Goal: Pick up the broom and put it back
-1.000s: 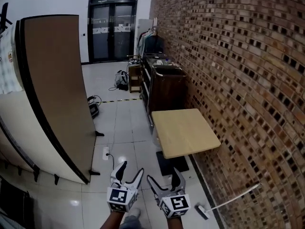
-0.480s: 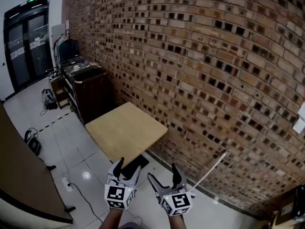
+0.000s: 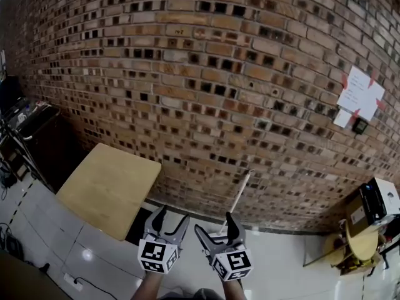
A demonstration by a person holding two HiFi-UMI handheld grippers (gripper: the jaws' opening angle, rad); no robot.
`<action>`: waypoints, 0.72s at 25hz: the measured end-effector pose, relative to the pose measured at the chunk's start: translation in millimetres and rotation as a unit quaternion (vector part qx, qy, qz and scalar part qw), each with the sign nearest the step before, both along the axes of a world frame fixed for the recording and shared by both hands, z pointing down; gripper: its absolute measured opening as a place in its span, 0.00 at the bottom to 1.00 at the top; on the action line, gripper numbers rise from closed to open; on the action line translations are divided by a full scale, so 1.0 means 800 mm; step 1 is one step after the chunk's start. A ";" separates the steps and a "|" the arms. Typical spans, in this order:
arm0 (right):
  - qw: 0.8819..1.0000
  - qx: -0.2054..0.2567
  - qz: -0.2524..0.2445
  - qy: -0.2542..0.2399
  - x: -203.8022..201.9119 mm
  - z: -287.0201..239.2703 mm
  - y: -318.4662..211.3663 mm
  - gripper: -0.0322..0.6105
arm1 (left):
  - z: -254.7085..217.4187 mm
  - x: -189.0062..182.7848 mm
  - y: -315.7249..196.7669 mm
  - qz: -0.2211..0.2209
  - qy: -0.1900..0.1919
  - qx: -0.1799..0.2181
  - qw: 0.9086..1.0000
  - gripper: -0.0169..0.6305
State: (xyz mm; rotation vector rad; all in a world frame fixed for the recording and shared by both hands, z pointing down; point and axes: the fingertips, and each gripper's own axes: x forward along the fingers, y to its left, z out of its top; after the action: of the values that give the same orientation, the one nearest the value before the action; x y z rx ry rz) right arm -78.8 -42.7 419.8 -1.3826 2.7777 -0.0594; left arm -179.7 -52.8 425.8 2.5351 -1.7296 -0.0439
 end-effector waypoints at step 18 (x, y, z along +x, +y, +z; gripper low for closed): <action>0.992 0.021 0.126 -0.002 0.172 0.004 -0.156 0.73 | 0.016 0.146 -0.176 0.108 -0.032 0.014 0.993 0.47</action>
State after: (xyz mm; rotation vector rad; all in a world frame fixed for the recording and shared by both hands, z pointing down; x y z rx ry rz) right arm 59.0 -167.5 423.0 -1.7068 2.5596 0.0036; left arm -63.3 -193.8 438.9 2.7575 -1.4725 0.0252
